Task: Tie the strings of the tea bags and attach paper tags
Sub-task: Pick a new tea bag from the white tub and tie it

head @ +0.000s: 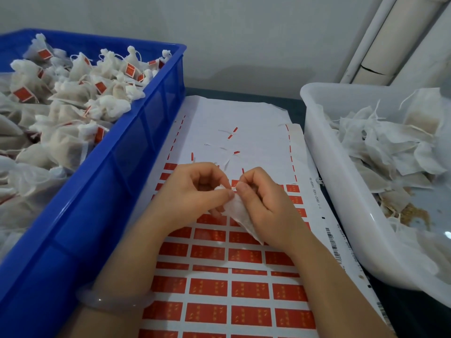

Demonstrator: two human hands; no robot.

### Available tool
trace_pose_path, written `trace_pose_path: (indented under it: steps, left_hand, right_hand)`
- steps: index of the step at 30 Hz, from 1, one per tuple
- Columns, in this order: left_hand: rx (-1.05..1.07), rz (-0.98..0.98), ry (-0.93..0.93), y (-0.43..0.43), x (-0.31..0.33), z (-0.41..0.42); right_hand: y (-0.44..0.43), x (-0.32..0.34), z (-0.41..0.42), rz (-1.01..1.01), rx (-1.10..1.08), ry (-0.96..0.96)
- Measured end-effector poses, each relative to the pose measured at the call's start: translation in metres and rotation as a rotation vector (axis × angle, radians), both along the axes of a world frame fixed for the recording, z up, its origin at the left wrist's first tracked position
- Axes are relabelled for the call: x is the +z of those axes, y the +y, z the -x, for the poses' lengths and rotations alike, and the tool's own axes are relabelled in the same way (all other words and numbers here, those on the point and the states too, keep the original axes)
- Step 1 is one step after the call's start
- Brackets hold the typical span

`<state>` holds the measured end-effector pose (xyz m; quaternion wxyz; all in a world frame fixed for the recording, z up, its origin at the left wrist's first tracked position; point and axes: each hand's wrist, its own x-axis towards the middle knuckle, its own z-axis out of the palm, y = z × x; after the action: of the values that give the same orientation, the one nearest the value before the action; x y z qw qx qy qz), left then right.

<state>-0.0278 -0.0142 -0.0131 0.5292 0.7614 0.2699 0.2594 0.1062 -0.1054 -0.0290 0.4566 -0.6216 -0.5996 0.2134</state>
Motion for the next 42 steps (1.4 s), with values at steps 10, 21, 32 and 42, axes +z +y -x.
trace_pose_path:
  steps: [10,21,32,42]
  left_hand:
    - [0.017,-0.03,-0.021,-0.003,-0.006,-0.007]
    - [-0.011,-0.142,-0.122,-0.011,-0.006,-0.012]
    - [-0.063,0.021,-0.143,-0.007,-0.003,-0.009]
    - [-0.101,0.39,-0.061,-0.015,0.003,-0.009]
  right_hand:
    - [0.001,0.0,0.008,-0.144,-0.15,0.084]
    - [0.006,0.006,0.016,-0.109,-0.039,1.048]
    - [0.01,0.009,0.015,-0.151,-0.005,1.183]
    - [0.006,0.011,0.005,-0.108,-0.195,0.925]
